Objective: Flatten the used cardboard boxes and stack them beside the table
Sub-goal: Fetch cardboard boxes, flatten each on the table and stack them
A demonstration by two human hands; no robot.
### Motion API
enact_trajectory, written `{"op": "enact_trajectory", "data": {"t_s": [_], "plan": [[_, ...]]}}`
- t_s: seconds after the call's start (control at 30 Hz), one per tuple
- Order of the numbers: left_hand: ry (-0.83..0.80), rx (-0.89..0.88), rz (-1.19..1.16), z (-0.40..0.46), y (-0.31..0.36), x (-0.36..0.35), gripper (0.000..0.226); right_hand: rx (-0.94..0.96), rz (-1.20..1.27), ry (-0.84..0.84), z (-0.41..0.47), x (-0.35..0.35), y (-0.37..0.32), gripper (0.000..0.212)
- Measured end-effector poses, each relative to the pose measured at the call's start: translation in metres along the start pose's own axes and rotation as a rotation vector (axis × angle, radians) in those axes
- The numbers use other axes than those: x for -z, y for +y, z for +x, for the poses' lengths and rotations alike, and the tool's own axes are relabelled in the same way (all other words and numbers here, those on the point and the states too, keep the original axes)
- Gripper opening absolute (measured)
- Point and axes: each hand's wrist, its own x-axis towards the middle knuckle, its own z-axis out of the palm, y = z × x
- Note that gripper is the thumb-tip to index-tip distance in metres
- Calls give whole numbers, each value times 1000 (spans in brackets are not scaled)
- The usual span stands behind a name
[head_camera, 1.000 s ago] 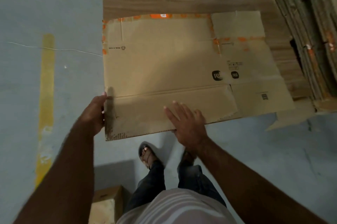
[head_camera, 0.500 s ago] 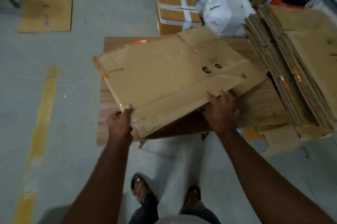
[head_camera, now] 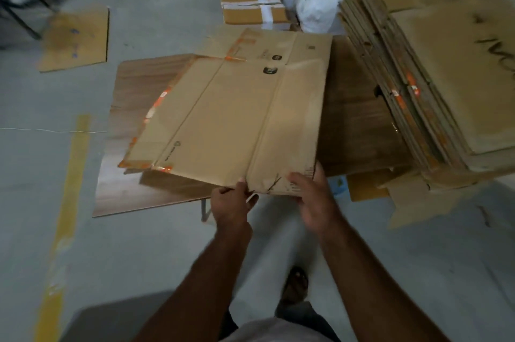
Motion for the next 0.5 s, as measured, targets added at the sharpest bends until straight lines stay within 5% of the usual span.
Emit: {"op": "enact_trajectory", "data": {"t_s": [0.2, 0.33, 0.5], "plan": [[161, -3, -186, 15, 11, -4, 44, -145, -56, -153, 23, 121, -90, 55], [199, -92, -196, 8, 20, -5, 45, -161, 160, -30, 26, 132, -105, 20], [231, -243, -188, -10, 11, -17, 31, -119, 496, -44, -1, 90, -69, 75]]}}
